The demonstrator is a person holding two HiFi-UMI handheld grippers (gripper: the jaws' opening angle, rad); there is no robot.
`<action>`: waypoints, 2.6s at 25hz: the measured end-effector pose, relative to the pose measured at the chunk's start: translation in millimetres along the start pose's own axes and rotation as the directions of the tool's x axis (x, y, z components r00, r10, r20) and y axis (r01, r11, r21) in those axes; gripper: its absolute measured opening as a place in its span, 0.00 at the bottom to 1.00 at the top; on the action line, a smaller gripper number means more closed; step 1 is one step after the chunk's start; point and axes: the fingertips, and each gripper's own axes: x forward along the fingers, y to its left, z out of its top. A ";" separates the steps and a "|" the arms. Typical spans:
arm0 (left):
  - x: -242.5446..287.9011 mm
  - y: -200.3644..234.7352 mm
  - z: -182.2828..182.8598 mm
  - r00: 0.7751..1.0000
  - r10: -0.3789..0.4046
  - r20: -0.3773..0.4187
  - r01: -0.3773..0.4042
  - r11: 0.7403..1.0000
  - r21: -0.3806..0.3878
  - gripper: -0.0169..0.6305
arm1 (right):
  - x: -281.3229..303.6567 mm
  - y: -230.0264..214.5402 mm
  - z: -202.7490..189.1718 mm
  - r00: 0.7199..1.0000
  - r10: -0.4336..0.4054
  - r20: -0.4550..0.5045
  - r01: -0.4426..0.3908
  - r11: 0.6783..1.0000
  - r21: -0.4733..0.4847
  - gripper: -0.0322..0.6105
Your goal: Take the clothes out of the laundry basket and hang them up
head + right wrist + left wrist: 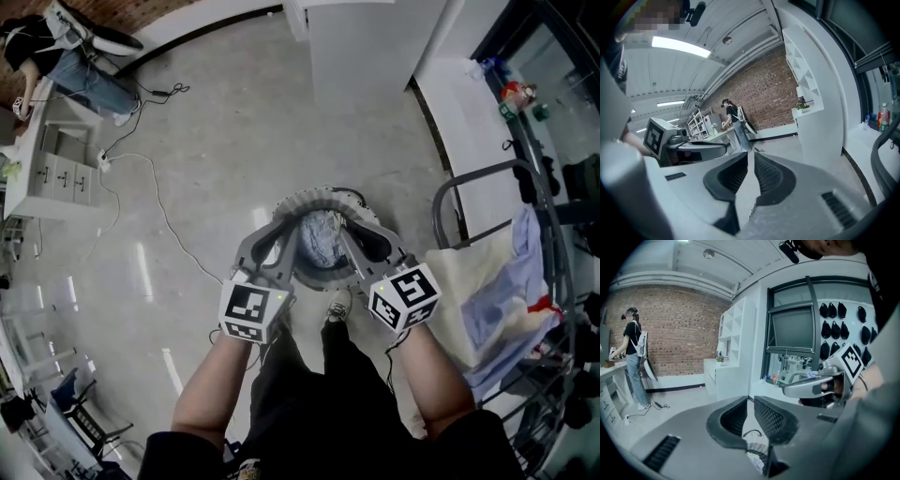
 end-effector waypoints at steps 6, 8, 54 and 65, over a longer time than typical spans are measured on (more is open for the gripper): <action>15.4 7.5 -30.5 1.000 -0.006 -0.023 0.006 1.000 -0.005 0.15 | 22.0 -8.6 -34.2 0.999 0.005 -0.039 -0.004 0.999 0.033 0.15; 22.2 10.3 -41.7 0.999 -0.025 -0.031 0.025 1.000 0.009 0.17 | 29.6 -14.0 -44.8 0.999 -0.011 -0.043 0.013 0.999 0.048 0.16; 119.2 107.4 -376.3 0.968 -0.177 -0.180 0.176 0.984 -0.021 0.27 | 273.6 -137.5 -522.9 0.838 0.005 -0.545 0.123 0.972 0.198 0.30; 129.3 124.8 -421.5 0.964 -0.180 -0.195 0.178 0.984 -0.025 0.27 | 319.4 -170.6 -622.4 0.765 0.007 -0.645 0.169 0.963 0.211 0.33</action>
